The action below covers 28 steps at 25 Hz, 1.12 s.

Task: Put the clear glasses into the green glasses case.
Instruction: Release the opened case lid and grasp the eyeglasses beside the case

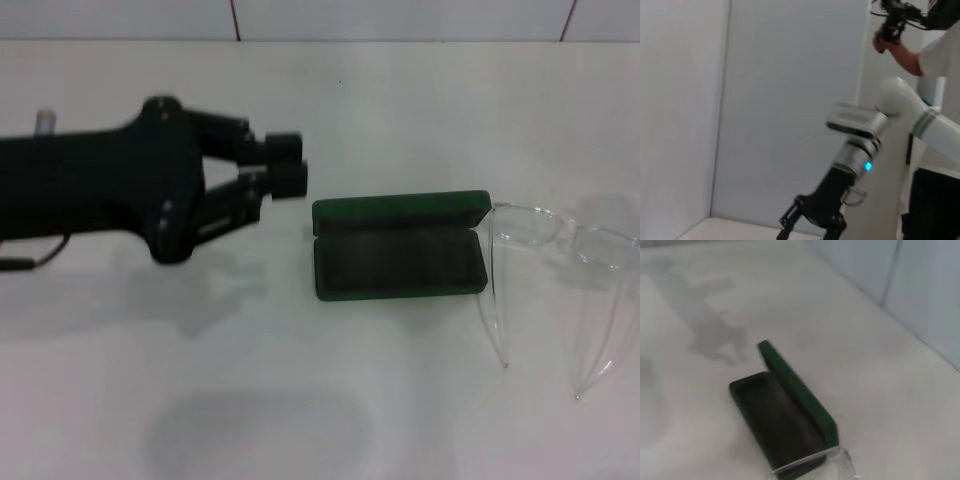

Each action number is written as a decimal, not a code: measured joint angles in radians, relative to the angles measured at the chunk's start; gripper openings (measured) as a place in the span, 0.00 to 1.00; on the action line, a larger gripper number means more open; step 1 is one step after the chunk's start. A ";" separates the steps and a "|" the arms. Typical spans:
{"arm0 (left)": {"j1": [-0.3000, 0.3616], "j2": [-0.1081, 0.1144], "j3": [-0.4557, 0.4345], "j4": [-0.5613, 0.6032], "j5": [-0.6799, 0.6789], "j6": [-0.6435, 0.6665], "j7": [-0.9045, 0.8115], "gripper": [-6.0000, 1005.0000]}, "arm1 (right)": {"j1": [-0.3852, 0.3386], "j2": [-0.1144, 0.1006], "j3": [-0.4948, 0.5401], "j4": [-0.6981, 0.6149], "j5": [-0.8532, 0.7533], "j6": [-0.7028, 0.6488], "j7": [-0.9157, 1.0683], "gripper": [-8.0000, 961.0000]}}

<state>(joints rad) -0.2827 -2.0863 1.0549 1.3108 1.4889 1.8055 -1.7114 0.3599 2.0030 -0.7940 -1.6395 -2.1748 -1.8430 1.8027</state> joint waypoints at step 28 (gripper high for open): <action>-0.018 -0.001 -0.007 -0.306 0.035 0.013 0.269 0.19 | 0.413 0.008 -0.263 0.222 -0.520 -0.025 0.384 0.72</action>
<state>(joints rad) -0.3006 -2.0878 1.0478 1.0050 1.5243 1.8181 -1.4423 0.7727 2.0111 -1.0568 -1.4171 -2.6944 -1.8677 2.1869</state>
